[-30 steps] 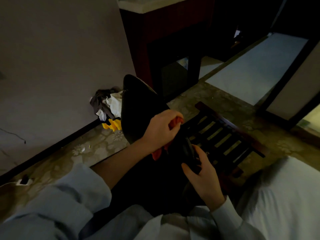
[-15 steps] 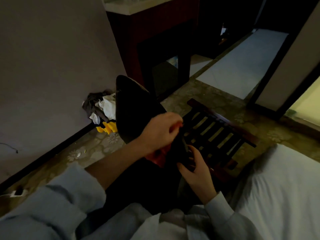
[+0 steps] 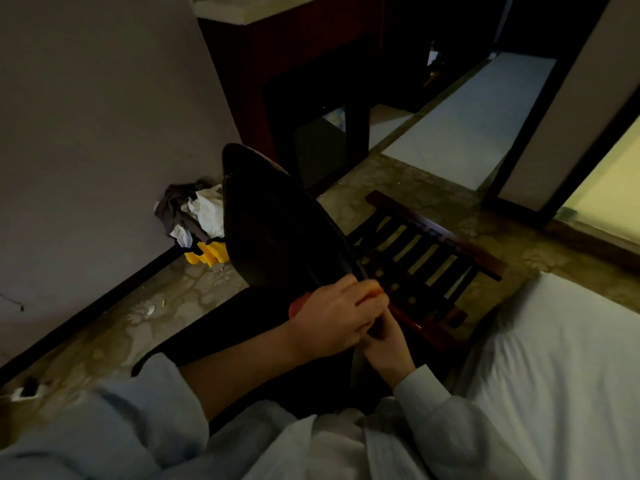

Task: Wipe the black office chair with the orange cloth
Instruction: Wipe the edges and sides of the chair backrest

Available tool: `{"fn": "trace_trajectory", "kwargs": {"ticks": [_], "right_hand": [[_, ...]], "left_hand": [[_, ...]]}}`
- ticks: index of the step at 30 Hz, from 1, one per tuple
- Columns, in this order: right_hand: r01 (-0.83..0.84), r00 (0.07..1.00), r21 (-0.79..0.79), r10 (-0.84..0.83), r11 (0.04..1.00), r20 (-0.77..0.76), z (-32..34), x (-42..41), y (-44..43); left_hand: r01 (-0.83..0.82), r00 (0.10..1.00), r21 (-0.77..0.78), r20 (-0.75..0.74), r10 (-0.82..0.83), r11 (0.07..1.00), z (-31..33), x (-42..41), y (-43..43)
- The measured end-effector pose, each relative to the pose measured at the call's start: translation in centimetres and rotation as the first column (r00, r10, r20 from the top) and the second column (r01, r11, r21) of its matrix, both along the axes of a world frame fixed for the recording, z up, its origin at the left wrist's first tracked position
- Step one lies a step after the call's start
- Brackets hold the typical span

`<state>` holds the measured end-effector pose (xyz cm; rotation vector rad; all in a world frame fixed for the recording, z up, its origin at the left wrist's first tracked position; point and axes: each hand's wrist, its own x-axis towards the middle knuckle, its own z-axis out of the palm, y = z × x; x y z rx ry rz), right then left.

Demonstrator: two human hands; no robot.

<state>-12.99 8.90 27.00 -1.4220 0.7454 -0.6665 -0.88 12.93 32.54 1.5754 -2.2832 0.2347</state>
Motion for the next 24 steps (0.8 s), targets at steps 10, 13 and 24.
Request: {"fn": "trace_trajectory", "kwargs": {"ticks": [10, 13, 24], "right_hand": [[-0.039, 0.999, 0.071, 0.042, 0.997, -0.031, 0.2, 0.2, 0.2], [-0.022, 1.000, 0.019, 0.022, 1.000, 0.008, 1.3, 0.0, 0.1], [0.089, 0.987, -0.064, -0.080, 0.994, 0.136, 4.2, 1.1, -2.2]], "left_hand": [[-0.133, 0.985, -0.103, -0.125, 0.120, 0.986, 2.5, 1.4, -2.1], [-0.243, 0.925, 0.033, -0.293, 0.242, 0.969, 3.6, 2.4, -3.1], [-0.008, 0.971, 0.161, -0.233, 0.046, 0.987, 4.7, 4.3, -2.7]]}}
